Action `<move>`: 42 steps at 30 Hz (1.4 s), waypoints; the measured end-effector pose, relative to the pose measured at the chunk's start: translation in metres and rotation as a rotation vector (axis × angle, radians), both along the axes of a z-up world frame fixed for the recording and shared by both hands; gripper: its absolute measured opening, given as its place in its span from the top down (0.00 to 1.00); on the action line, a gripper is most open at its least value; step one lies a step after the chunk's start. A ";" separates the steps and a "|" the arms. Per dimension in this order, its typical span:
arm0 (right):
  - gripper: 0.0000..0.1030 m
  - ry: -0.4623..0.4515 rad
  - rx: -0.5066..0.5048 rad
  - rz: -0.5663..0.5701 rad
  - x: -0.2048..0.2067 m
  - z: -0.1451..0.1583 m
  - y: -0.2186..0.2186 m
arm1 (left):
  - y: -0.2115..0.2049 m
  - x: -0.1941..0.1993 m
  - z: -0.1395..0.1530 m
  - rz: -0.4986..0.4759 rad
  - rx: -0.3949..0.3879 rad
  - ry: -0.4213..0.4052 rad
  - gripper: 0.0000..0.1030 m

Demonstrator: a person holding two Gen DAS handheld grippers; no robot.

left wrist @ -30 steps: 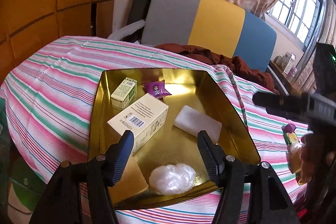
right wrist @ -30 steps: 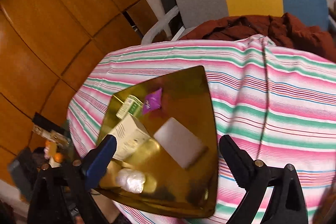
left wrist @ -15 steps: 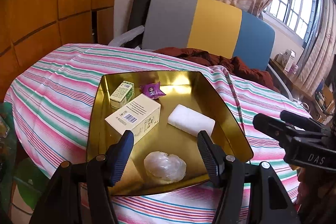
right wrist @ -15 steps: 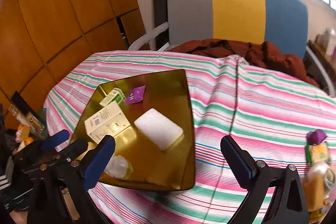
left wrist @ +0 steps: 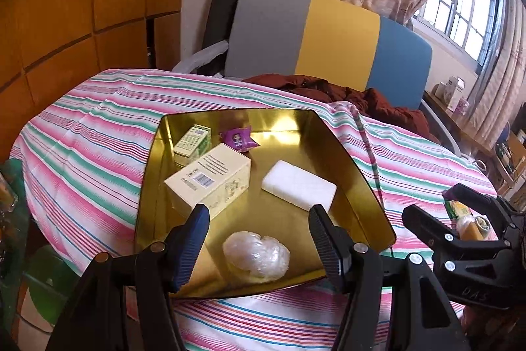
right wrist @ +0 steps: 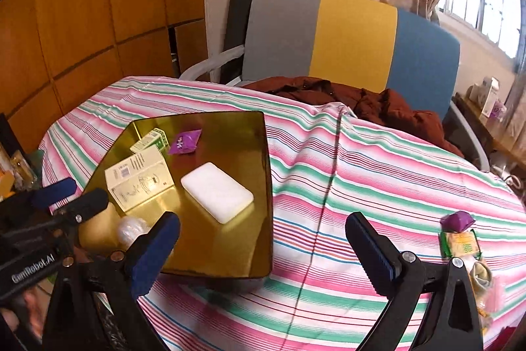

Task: Organize objects
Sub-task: 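Lower the wrapped ball and white block into the gold tray and open both grippers, then move the right gripper toward the pink hair curler on the cloth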

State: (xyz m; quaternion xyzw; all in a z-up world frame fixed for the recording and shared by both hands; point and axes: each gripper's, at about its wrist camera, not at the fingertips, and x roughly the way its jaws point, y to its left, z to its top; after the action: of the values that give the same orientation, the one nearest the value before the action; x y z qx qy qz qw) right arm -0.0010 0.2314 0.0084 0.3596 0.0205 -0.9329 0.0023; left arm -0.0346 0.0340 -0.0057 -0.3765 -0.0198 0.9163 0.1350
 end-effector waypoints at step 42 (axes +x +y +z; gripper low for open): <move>0.01 -0.169 -0.245 -0.768 0.104 -0.010 0.332 | 0.084 0.013 0.005 -0.337 0.021 -0.020 0.38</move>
State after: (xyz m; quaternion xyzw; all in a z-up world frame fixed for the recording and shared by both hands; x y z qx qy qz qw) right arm 0.1028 0.5632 -0.0012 0.4134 -0.2269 -0.8286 -0.3017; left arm -0.0213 0.1183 -0.0007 -0.3822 0.0327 0.8767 0.2904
